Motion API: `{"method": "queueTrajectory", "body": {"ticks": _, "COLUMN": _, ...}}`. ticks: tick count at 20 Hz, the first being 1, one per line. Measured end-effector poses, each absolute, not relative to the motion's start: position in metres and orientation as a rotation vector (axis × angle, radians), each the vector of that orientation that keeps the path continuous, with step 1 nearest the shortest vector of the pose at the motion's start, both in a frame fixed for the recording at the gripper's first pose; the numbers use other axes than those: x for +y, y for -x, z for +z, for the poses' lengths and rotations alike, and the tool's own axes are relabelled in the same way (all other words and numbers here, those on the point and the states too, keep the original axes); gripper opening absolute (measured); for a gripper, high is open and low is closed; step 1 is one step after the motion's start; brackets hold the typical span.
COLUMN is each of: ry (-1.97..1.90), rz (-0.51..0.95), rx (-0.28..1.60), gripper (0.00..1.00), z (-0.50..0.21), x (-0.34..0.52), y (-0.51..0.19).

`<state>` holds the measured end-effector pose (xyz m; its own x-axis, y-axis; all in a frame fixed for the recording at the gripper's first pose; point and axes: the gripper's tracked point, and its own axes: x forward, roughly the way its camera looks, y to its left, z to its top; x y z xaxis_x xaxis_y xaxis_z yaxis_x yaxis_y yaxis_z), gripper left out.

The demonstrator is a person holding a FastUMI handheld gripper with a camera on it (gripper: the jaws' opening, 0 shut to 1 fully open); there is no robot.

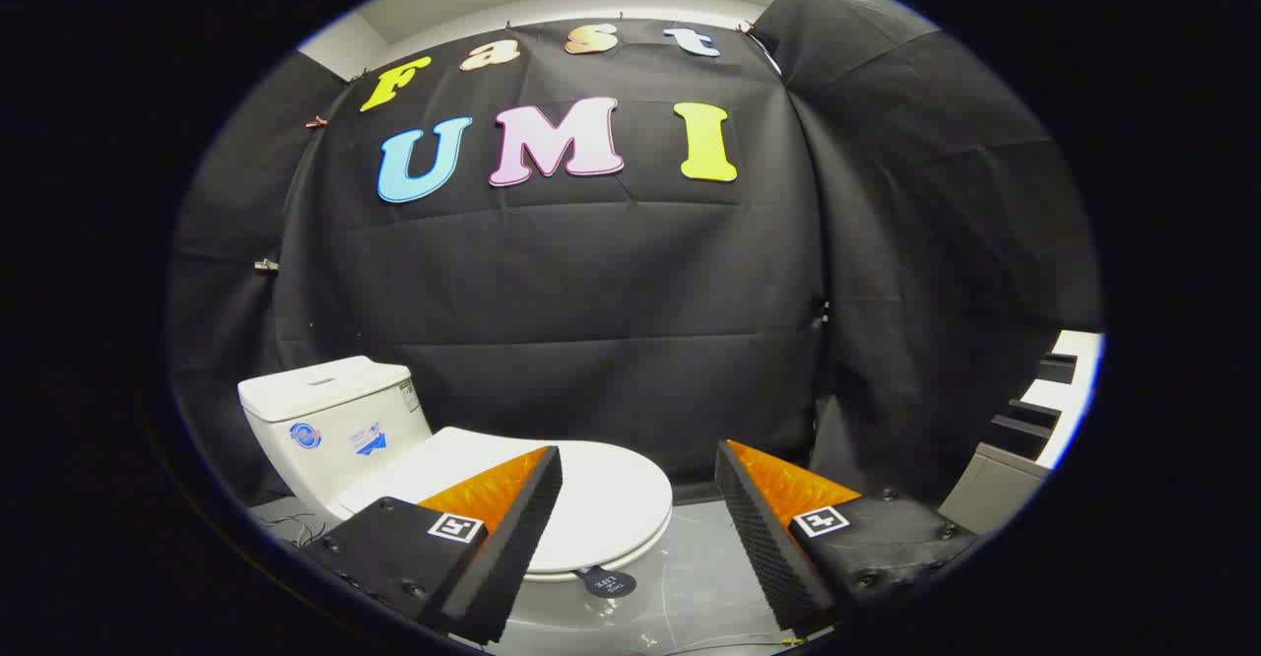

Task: Open the toilet lid.

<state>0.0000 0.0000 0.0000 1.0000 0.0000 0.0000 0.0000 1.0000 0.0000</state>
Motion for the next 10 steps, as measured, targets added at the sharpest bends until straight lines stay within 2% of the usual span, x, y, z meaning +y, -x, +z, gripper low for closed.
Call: {"method": "queueTrajectory", "body": {"ticks": 10, "ry": 0.006, "rz": 0.004, "rx": 0.008, "gripper": 0.98, "z": -0.0031, "x": 0.0014, "y": -0.0001}}
